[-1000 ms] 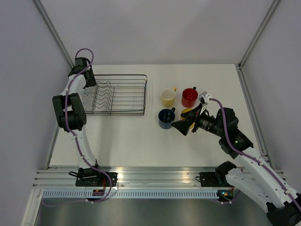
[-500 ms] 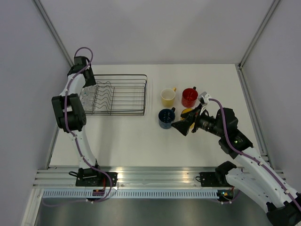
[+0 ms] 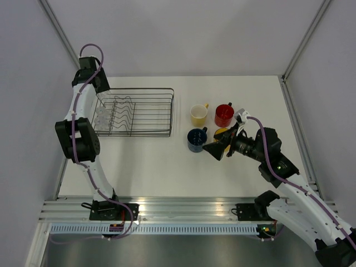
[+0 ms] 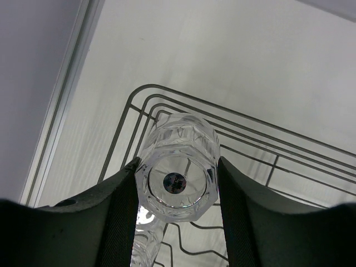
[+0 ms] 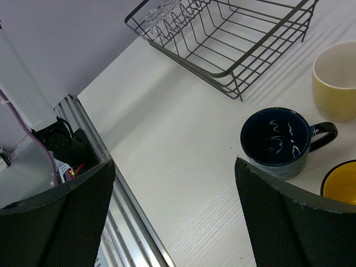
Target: Unload the cups from the dish rack
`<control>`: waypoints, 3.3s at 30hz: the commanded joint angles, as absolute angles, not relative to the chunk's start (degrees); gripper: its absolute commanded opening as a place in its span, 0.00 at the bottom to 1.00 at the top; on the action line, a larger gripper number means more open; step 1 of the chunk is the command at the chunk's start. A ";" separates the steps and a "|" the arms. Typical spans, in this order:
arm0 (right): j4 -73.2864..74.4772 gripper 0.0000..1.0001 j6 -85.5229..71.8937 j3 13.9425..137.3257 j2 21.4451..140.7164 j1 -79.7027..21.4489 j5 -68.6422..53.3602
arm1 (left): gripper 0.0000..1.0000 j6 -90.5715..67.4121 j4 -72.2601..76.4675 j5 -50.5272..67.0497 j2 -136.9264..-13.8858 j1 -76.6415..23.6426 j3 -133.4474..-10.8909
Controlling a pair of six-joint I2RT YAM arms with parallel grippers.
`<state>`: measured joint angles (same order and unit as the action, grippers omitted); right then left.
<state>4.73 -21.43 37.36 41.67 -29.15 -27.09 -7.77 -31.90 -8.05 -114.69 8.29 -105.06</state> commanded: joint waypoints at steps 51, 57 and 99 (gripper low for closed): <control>-37.97 0.79 -42.81 32.25 47.10 -39.11 -33.14 | 0.02 -71.45 37.44 19.43 -50.89 -40.42 -31.91; -36.49 0.72 -41.23 33.57 47.73 -40.95 -33.14 | 0.02 -70.93 34.90 14.86 -48.08 -41.22 -29.88; -28.31 0.00 -31.91 36.39 44.66 -41.48 -33.67 | 0.99 -66.02 26.74 11.52 -50.02 -47.28 -35.15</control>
<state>-28.10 -35.42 36.10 46.92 -40.93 -33.52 -69.45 32.56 13.41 -50.87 -46.46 -32.08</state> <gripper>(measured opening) 0.039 0.850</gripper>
